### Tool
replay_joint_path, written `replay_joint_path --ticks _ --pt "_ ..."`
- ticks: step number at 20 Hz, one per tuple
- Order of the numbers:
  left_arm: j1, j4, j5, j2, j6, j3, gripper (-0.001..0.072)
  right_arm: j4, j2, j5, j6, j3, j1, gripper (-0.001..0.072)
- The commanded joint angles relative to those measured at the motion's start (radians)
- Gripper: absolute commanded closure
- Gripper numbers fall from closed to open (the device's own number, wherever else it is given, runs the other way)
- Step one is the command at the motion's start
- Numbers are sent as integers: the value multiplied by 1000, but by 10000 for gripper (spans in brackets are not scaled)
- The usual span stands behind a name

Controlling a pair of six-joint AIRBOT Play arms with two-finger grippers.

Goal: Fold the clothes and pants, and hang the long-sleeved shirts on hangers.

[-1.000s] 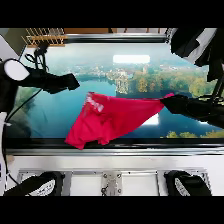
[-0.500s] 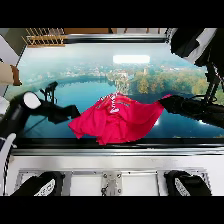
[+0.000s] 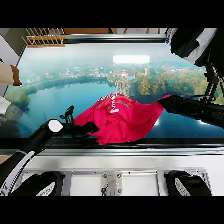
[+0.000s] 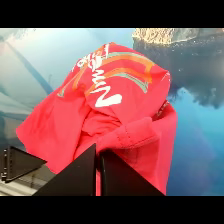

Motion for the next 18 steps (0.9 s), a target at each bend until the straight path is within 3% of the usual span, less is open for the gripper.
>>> replay_joint_path --ticks 1,6,7,8,9,11,13,18 --pt "-82 -49 80 -124 -4 47 40 1 -1 4 0 0 0 697" --pt "-123 -48 85 -253 -4 171 42 0 -1 8 -1 0 0 697" --pt "-129 -48 89 -259 -5 185 80 0 -1 8 0 0 0 697" --pt "-129 -47 98 -257 -3 194 434 0 -1 7 -1 0 0 697" --pt "-125 -45 114 -246 -1 198 686 0 -1 5 -5 0 0 697" --pt "-72 -46 104 -191 2 217 695 -2 2 -35 -45 6 -8 698" --pt "32 -46 38 -89 68 288 695 -53 -1 -72 -61 71 -52 698" --pt "363 -47 -119 238 114 613 695 -164 -10 -91 -106 397 -249 698"
